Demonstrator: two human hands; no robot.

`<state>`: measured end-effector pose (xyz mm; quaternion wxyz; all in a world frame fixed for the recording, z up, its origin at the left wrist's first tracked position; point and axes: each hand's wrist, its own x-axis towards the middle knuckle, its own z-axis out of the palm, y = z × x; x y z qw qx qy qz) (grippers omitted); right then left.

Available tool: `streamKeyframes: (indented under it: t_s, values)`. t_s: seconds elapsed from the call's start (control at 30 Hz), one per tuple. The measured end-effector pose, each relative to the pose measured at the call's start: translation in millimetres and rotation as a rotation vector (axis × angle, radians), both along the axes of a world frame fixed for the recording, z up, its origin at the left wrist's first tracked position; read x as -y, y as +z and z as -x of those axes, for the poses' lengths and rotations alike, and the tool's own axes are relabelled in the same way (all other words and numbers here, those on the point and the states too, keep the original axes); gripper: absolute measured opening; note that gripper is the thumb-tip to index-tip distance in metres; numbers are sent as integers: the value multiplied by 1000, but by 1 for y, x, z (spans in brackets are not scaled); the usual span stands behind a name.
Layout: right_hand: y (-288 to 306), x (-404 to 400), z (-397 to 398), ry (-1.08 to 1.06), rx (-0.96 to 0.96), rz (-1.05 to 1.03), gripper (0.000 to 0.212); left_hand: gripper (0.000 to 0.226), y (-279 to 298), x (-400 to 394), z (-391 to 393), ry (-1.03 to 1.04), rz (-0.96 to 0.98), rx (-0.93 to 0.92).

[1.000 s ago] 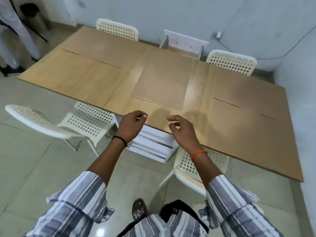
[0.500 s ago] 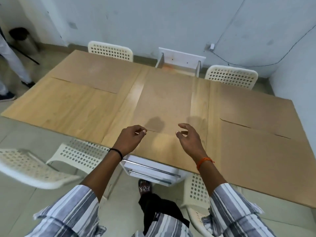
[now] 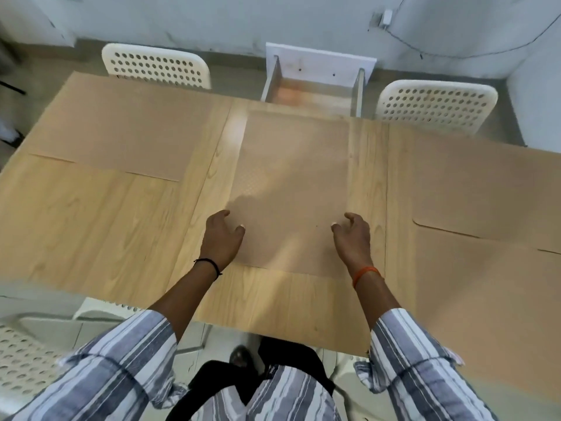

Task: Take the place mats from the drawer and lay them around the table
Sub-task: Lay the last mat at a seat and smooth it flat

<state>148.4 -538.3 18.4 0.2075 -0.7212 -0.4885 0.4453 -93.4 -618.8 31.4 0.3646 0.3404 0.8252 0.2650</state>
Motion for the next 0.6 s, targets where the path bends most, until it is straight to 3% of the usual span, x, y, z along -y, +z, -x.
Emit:
streamKeyframes:
  t_s: [0.13,0.27,0.47,0.6]
  values:
    - [-5,-12,2,-13,-4,-15,50,60,-7,-16,7,105,24,1]
    - [-11,-22,-3,-21,-12,6,47,56,-6,-34,16,271,41,128]
    - [-16,-41,-13,-73,-82,89,52,36,-11,-51,21,316,51,313]
    - [-15,-47,-12,-56,-90,105,48,21,-12,-63,23,375,61,333]
